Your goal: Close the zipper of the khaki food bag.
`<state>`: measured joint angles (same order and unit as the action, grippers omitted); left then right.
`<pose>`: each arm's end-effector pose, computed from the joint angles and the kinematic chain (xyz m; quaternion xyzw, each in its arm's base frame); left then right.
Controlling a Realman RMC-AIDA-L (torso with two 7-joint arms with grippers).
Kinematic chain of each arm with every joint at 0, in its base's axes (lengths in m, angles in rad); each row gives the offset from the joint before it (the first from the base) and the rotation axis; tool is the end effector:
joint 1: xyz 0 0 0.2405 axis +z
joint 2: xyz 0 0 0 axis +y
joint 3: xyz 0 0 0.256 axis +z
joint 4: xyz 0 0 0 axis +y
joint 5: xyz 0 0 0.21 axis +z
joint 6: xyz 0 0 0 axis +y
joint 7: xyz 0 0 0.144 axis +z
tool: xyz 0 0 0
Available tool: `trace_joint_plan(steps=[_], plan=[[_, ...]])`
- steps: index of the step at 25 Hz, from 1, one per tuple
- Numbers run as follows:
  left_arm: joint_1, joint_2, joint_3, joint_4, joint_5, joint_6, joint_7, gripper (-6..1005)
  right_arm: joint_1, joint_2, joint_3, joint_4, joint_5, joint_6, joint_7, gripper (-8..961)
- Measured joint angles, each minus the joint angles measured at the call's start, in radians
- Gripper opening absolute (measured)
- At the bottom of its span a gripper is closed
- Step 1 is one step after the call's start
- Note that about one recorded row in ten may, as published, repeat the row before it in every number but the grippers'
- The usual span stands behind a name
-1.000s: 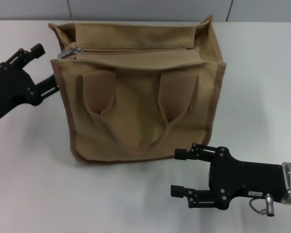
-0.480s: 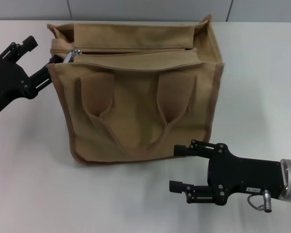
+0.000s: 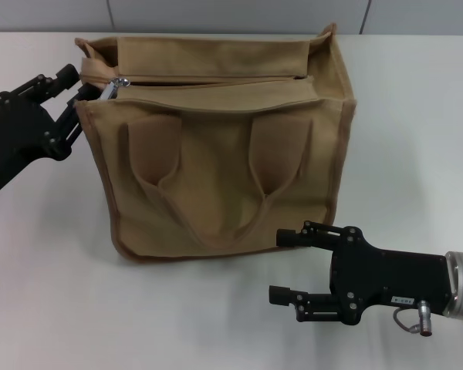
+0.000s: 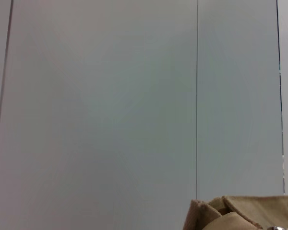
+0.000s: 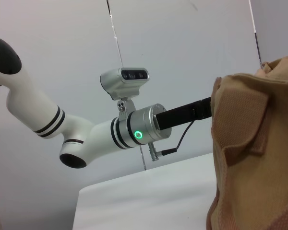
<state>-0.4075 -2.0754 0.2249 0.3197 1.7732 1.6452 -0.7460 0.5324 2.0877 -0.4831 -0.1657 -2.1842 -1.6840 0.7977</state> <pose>-0.3090 0.2913 0.0235 -0.8152 -0.1422 -0.4071 0.3867 0.2624 0.2482 -0.0723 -0.9329 0.1179 0.3380 0.0404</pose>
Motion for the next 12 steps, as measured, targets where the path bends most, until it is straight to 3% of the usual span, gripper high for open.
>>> trace_joint_plan(steps=[4, 12], plan=[[-0.001, 0.000, 0.000, -0.009, -0.002, 0.005, 0.001, 481, -0.001, 0.000, 0.000, 0.000, 0.013, 0.000, 0.000, 792], [0.008, 0.000, -0.001, -0.009, -0.003, 0.055, -0.001, 117, -0.022, 0.000, 0.003, 0.027, 0.071, -0.024, -0.071, 793]])
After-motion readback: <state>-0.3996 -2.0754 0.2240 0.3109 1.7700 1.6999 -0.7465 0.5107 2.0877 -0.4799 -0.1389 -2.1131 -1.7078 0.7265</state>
